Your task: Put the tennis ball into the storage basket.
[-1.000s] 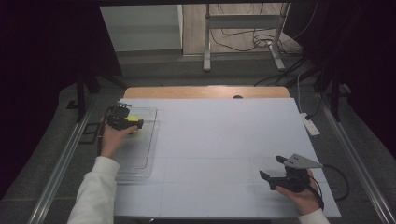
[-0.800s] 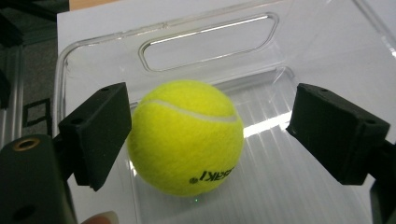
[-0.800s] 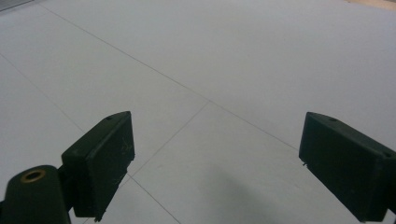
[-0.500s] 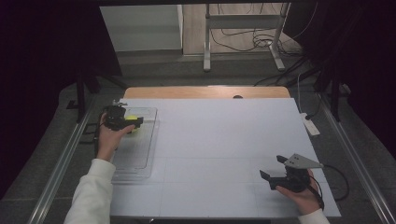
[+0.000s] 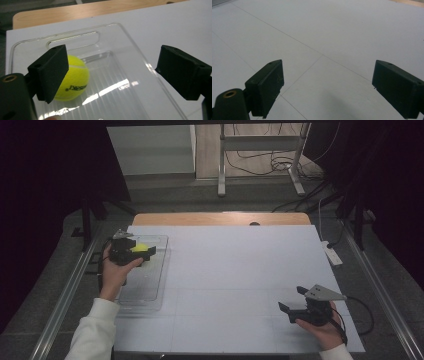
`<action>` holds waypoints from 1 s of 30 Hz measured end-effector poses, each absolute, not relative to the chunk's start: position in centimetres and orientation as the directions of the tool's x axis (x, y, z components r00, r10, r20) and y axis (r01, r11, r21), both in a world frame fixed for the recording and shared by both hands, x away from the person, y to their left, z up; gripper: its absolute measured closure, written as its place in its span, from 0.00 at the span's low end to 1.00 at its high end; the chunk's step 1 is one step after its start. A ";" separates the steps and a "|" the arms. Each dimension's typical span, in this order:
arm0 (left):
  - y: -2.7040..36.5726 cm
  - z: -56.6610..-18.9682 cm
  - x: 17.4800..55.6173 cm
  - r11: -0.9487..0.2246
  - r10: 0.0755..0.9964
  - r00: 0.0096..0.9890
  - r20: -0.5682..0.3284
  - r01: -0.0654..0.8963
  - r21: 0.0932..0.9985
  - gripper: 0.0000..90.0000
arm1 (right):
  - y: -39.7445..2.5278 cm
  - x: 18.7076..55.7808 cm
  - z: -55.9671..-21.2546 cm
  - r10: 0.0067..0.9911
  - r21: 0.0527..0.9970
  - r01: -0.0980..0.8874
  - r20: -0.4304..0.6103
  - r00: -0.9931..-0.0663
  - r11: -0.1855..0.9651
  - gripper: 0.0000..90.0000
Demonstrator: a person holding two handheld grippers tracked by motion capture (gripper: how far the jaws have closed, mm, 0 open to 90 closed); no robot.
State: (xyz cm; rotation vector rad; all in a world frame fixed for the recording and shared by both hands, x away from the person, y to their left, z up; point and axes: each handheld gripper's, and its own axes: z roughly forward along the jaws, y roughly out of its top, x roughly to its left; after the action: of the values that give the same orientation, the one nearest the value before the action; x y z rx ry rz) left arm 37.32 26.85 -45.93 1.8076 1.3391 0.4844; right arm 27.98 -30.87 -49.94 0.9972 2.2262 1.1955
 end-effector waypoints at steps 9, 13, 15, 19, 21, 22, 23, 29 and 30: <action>25.9 -45.3 35.2 -0.112 0.890 0.423 -0.171 0.566 0.817 0.13 | -30.9 28.1 -50.0 0.757 0.842 0.394 -0.027 -0.652 0.369 0.12; 25.3 -45.0 34.4 -0.122 0.876 0.450 -0.172 0.553 0.824 0.13 | -30.9 28.1 -50.0 0.758 0.842 0.393 -0.027 -0.652 0.369 0.12; 25.0 -44.9 33.9 -0.126 0.865 0.470 -0.177 0.545 0.829 0.13 | -30.9 28.1 -50.0 0.758 0.842 0.395 -0.025 -0.652 0.367 0.12; 24.5 -44.9 33.2 -0.132 0.849 0.495 -0.186 0.538 0.832 0.13 | -30.9 28.0 -49.9 0.758 0.842 0.394 -0.026 -0.652 0.367 0.12; 24.3 -45.1 32.8 -0.137 0.842 0.506 -0.188 0.537 0.832 0.13 | -30.9 28.0 -49.9 0.758 0.843 0.394 -0.026 -0.652 0.368 0.12; 24.2 -45.2 32.5 -0.141 0.839 0.512 -0.187 0.535 0.833 0.13 | -30.9 28.0 -49.9 0.758 0.842 0.394 -0.028 -0.651 0.369 0.12; 24.0 -45.2 32.3 -0.144 0.836 0.517 -0.187 0.534 0.833 0.13 | -30.9 28.0 -49.9 0.757 0.843 0.393 -0.026 -0.653 0.368 0.12; 23.5 -45.6 30.9 -0.159 0.817 0.544 -0.192 0.531 0.832 0.13 | -30.9 28.1 -50.0 0.758 0.842 0.395 -0.025 -0.651 0.367 0.12; 23.4 -45.7 30.7 -0.163 0.813 0.549 -0.192 0.531 0.831 0.13 | -30.9 28.1 -50.0 0.759 0.842 0.396 -0.024 -0.651 0.366 0.12</action>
State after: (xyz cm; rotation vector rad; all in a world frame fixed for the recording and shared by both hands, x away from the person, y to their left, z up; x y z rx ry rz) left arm 30.69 23.40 -45.70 1.8351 1.1051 0.3721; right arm 28.07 -30.90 -49.96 1.0038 2.2226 1.2007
